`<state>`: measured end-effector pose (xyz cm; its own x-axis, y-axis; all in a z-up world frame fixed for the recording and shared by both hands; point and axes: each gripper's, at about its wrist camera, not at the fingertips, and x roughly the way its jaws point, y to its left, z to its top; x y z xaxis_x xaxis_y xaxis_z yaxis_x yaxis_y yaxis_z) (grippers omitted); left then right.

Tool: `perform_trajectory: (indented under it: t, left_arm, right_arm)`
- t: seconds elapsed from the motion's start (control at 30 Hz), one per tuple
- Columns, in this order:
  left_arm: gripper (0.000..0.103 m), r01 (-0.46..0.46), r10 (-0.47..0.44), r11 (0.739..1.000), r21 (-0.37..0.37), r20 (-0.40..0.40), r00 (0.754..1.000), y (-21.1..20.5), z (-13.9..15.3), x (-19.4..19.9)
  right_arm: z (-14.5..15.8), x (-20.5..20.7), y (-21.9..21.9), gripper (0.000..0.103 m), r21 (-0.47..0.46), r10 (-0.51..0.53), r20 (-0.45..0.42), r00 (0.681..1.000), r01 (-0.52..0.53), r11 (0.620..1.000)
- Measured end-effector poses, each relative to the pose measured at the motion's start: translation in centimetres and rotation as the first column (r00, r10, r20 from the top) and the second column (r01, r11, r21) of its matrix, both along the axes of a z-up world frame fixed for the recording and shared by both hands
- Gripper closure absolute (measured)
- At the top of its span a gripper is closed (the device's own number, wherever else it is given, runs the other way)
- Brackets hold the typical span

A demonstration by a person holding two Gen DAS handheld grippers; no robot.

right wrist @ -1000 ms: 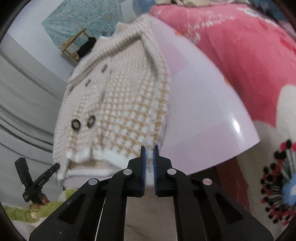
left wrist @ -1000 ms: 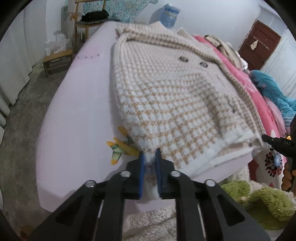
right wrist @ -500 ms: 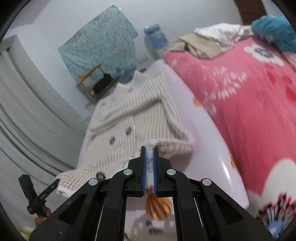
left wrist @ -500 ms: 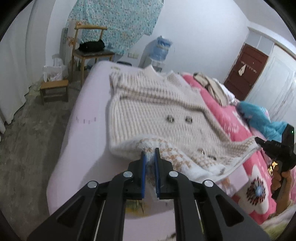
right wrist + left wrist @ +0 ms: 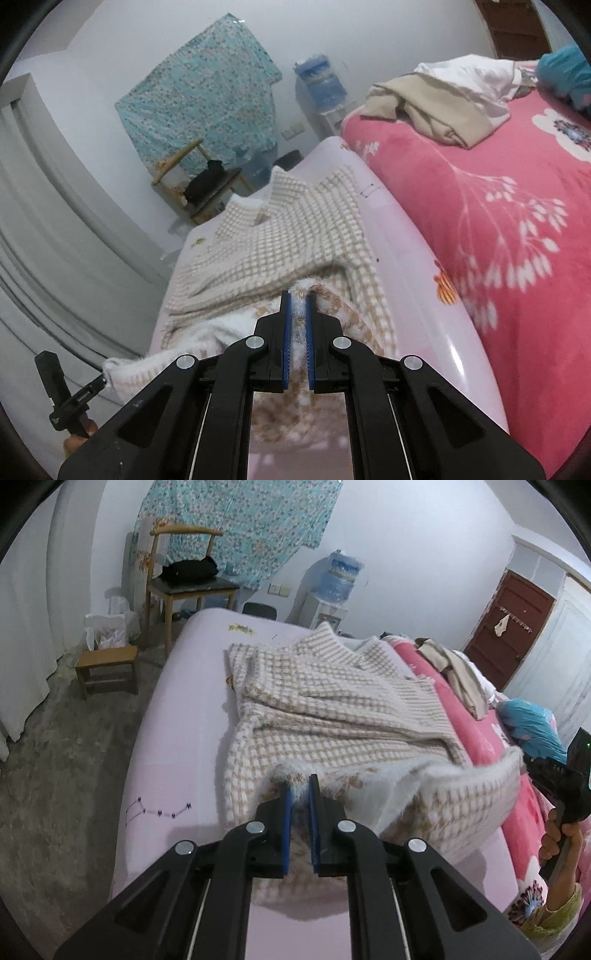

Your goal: Fold large clothes

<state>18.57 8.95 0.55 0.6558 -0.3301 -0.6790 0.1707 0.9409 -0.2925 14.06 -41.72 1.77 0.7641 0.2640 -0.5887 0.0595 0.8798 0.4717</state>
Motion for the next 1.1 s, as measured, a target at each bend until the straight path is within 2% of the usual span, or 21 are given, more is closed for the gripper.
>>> perform_trajectory:
  t: [0.17,0.23,0.3,0.33,0.4,0.47,0.5,0.57,0.7,0.8,0.87,0.93,1.0,1.1]
  left_arm:
    - [0.093,-0.011,0.012,1.0,0.018,-0.069,0.998,0.1,-2.4,3.3]
    - [0.092,-0.015,0.016,1.0,0.013,-0.093,0.996,0.3,-3.2,4.2]
    - [0.089,-0.018,0.017,1.0,-0.006,-0.116,0.993,0.6,-3.8,4.7]
    - [0.085,-0.018,0.014,1.0,-0.023,-0.134,0.991,0.7,-4.1,5.0]
    - [0.076,-0.023,0.015,0.999,-0.048,-0.161,0.987,1.0,-4.3,5.2]
    - [0.043,-0.055,0.049,0.998,-0.038,-0.143,0.988,1.6,-3.9,4.8]
    - [0.039,-0.069,0.066,0.997,-0.024,-0.112,0.992,1.8,-3.4,4.3]
    - [0.038,-0.063,0.061,0.997,-0.032,-0.075,0.995,2.4,-2.6,3.5]
    - [0.038,-0.037,0.036,0.999,-0.026,-0.029,0.999,2.3,-1.4,1.9]
    - [0.038,0.092,-0.092,0.996,-0.019,0.024,0.995,-0.3,-0.6,-0.1]
    - [0.038,0.166,-0.166,0.986,-0.001,0.03,0.986,-2.3,-0.9,-1.0]
    - [0.038,0.216,-0.216,0.976,0.033,0.012,0.976,-4.6,-1.8,-1.5]
    - [0.038,0.239,-0.239,0.97,0.049,-0.023,0.971,-6.3,-3.2,-1.6]
    - [0.038,0.216,-0.204,0.971,0.106,-0.117,0.972,-7.6,-6.1,-0.6]
  right_arm:
    - [-2.2,3.0,-0.1,0.097,0.007,0.0,-0.036,0.999,0.0,1.0]
    - [-3.5,4.1,-0.3,0.095,0.018,0.0,-0.065,0.998,0.001,1.0]
    - [-5.0,5.1,-0.6,0.088,0.037,0.008,-0.104,0.995,-0.004,0.999]
    - [-5.4,5.4,-0.6,0.083,0.042,0.007,-0.118,0.993,-0.001,0.999]
    - [-6.0,5.5,-0.9,0.059,0.05,0.001,-0.136,0.991,0.006,0.999]
    - [-5.8,5.0,-1.1,0.051,0.062,0.004,-0.121,0.993,0.004,0.998]
    - [-5.5,4.6,-1.1,0.043,0.059,0.003,-0.111,0.994,0.004,0.998]
    - [-4.7,3.6,-1.1,0.039,0.025,-0.011,-0.094,0.996,0.013,1.0]
    - [-2.9,1.0,-0.2,0.039,-0.018,0.021,-0.053,0.998,-0.022,1.0]
    - [-1.7,-0.9,1.8,0.039,-0.085,0.074,-0.031,0.997,-0.077,0.993]
    - [-1.4,-2.3,4.1,0.039,-0.148,0.136,-0.026,0.99,-0.138,0.979]
    - [-1.8,-2.9,6.3,0.04,-0.193,0.198,-0.033,0.98,-0.201,0.961]
    - [-2.9,-2.8,8.4,0.048,-0.238,0.238,-0.072,0.969,-0.248,0.939]
    - [-5.3,-1.6,10.8,0.052,-0.248,0.275,-0.156,0.949,-0.307,0.919]
